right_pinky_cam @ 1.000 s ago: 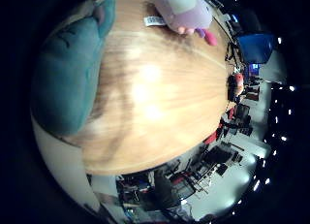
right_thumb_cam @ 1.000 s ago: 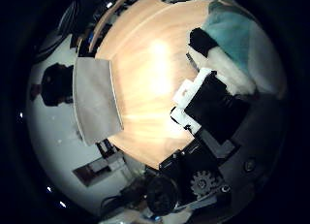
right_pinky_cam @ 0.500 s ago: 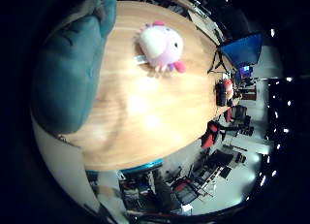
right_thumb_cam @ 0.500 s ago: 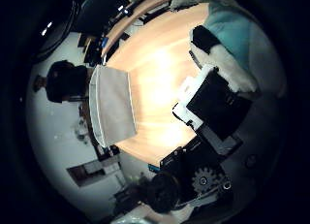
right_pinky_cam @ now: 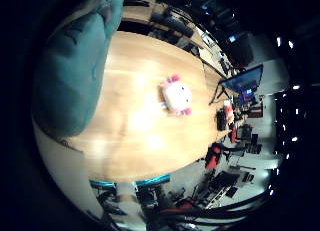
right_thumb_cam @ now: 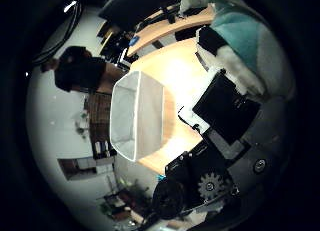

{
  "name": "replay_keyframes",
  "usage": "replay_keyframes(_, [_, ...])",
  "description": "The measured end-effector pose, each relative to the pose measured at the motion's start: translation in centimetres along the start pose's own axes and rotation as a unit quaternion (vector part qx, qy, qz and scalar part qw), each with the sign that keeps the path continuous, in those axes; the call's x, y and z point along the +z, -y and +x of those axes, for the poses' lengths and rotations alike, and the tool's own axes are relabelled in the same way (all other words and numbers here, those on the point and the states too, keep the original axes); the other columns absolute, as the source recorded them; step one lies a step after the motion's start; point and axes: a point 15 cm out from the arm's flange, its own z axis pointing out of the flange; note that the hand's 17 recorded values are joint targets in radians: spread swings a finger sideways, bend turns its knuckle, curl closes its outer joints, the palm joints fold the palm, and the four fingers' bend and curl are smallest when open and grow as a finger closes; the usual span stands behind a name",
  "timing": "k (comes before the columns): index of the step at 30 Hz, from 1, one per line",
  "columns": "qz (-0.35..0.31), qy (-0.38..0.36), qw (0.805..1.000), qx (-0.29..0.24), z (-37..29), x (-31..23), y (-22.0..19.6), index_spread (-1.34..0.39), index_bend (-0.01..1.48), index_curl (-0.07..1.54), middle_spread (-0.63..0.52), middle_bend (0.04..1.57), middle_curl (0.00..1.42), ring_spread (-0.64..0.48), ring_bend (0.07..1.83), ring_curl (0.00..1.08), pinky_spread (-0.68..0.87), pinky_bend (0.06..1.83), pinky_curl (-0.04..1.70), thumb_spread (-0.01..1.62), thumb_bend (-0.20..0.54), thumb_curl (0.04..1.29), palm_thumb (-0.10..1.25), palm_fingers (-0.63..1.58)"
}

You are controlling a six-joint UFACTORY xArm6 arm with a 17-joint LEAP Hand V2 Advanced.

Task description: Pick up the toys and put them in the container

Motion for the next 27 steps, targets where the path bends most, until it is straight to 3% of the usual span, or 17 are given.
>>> replay_keyframes(13, [0.001, 0.029, 0.991, -0.134, -16.9, -1.5, 3.5, -0.58, 0.36, 0.66, -0.41, 0.89, 0.62, -0.33, 1.18, 0.46, -0.58, 1.07, 0.41, 1.02, -0.016, 0.51, 1.05, 1.22])
replay_keyframes(27, [-0.020, 0.059, 0.968, -0.242, -28.3, -1.0, -0.3, -0.59, 0.33, 0.70, -0.40, 0.90, 0.60, -0.34, 1.17, 0.45, -0.58, 1.06, 0.41, 1.02, -0.016, 0.51, 1.05, 1.22])
